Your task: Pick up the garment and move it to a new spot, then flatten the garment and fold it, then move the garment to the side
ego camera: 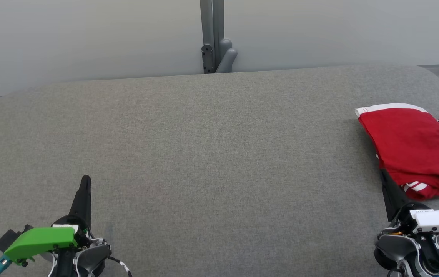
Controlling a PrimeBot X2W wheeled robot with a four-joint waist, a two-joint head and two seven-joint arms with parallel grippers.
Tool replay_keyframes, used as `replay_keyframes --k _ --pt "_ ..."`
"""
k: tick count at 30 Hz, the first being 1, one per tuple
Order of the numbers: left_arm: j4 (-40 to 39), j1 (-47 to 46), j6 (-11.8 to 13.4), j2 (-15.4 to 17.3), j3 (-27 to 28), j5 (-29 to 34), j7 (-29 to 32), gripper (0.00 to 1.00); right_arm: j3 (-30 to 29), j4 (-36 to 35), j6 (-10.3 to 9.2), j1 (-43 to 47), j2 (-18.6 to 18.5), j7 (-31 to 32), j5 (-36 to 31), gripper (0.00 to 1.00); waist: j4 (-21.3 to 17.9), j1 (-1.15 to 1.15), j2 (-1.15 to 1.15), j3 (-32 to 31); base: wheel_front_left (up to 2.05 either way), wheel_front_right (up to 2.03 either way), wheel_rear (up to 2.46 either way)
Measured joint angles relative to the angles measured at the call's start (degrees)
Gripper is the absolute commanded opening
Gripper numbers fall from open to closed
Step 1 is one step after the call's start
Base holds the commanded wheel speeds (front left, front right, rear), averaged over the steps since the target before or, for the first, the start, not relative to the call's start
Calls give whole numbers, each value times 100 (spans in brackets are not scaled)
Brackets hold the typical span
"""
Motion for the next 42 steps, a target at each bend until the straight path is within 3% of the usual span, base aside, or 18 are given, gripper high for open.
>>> replay_keyframes --k 42 --pt "0 0 0 0 0 0 0 0 0 0 0 0 0 -1 0 0 0 0 0 0 0 0 0"
